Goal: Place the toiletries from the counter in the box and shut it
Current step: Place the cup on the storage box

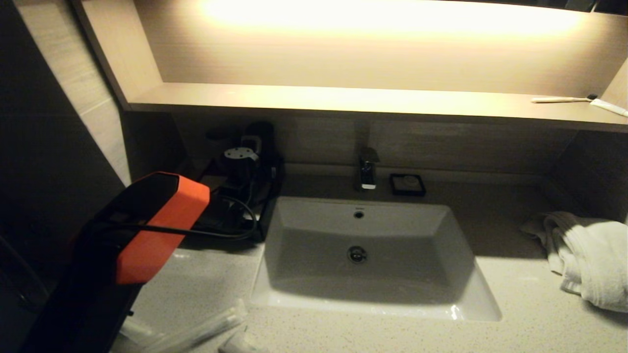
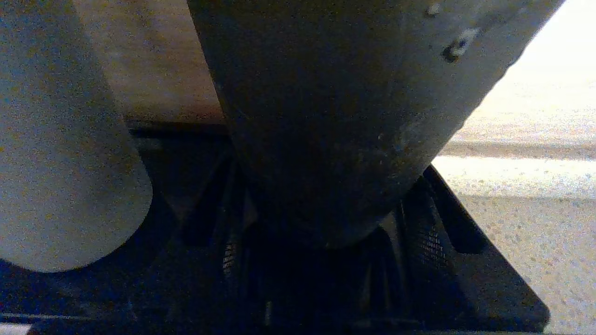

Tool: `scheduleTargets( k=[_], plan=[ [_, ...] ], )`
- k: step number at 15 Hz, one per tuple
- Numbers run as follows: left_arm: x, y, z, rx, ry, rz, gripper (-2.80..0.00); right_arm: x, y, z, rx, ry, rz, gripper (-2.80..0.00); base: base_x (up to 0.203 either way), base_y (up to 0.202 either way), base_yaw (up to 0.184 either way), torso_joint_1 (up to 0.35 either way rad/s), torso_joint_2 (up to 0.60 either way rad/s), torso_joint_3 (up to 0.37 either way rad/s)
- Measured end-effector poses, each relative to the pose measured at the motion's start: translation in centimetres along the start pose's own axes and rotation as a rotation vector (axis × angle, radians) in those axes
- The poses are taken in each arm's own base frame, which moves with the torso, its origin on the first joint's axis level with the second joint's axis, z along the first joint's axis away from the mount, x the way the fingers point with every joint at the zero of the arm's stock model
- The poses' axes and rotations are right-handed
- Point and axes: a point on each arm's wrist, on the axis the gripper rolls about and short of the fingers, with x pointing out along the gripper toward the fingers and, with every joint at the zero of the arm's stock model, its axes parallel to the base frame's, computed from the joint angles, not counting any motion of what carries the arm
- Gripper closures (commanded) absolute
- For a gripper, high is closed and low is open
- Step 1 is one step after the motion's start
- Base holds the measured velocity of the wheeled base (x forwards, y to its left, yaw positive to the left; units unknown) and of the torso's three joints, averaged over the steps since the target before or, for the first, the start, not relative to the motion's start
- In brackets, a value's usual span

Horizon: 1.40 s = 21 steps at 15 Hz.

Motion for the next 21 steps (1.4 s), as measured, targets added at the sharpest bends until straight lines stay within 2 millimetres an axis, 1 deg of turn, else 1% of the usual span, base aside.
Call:
scheduleTargets(
  k=[8,15,21],
  plan=[
    [0.5,-0.1,-0.2,-0.001,-0.005,0.001,0.00,0.0,0.0,0.0,0.000,0.000,0.000,0.00,0.000,0.000,0.000,0.000,0.00,0.000],
    [0.9,0.6,-0.3,0.000,-0.002,0.013,0.00,0.0,0.0,0.0,0.000,0.000,0.000,0.00,0.000,0.000,0.000,0.000,0.00,0.000],
    [1.1,0.6,-0.7,0.005,0.011,0.013,0.00,0.0,0.0,0.0,0.000,0.000,0.000,0.00,0.000,0.000,0.000,0.000,0.00,0.000]
  ],
)
